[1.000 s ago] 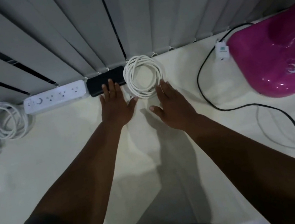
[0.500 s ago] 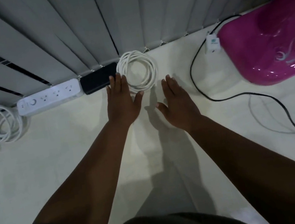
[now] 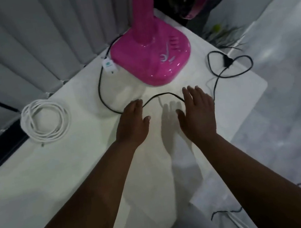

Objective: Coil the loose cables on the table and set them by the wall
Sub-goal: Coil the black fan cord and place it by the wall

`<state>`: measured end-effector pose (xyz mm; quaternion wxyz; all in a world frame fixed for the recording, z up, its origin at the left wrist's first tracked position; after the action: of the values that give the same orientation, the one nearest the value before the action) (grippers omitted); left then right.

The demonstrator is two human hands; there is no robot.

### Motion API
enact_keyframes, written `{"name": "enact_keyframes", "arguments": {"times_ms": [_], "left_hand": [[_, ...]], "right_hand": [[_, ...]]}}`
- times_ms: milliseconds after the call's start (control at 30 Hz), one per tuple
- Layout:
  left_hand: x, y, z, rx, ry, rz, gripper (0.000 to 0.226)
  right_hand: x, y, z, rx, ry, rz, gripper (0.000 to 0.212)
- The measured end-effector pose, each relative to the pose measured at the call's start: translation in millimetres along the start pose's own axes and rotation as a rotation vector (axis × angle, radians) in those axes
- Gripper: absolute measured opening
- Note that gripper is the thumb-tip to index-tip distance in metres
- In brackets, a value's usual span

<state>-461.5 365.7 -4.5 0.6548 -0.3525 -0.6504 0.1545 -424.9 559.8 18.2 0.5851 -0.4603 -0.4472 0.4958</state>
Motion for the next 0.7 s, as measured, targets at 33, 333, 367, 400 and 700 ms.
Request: {"name": "enact_keyframes", "arguments": {"times_ms": [33, 333, 367, 400, 700], "left_hand": [[8.4, 8.6, 3.7, -0.015, 0.008, -0.009, 0.06], [42.7, 35.0, -4.5, -0.205, 0.32, -0.085, 0.025], [36.7, 30.5, -11.0, -0.207, 0.314, -0.082, 0.021], [29.2, 24.8, -18.1, -0.188, 0.304, -0.076, 0.017], [-23.3, -42.1, -92.6, 0.164, 0.013, -0.171, 0.02]], "right_hand": [[11.3, 5.3, -1.6, -0.057, 0.022, -0.026, 0.047], [7.0, 1.7, -35.6, -0.129, -0.222, 0.263, 0.013], [9.5, 2.5, -38.4, -0.13, -0.225, 0.235, 0.012], [15.7, 3.2, -40.7, -0.126, -0.22, 0.195, 0.012], [109.5, 0.1, -12.0, 0.03, 0.105, -0.117, 0.012]]}}
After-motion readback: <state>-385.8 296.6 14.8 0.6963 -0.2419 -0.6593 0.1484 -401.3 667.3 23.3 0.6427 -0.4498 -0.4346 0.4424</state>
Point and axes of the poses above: each hand's wrist, its own z-axis towards the middle knuckle, its own y-axis out of the palm, x = y × z, the point moved 2 cm from there along z, towards the middle knuckle, and after that the axes turned 15 degrees about -z, right-handed, at the moved point
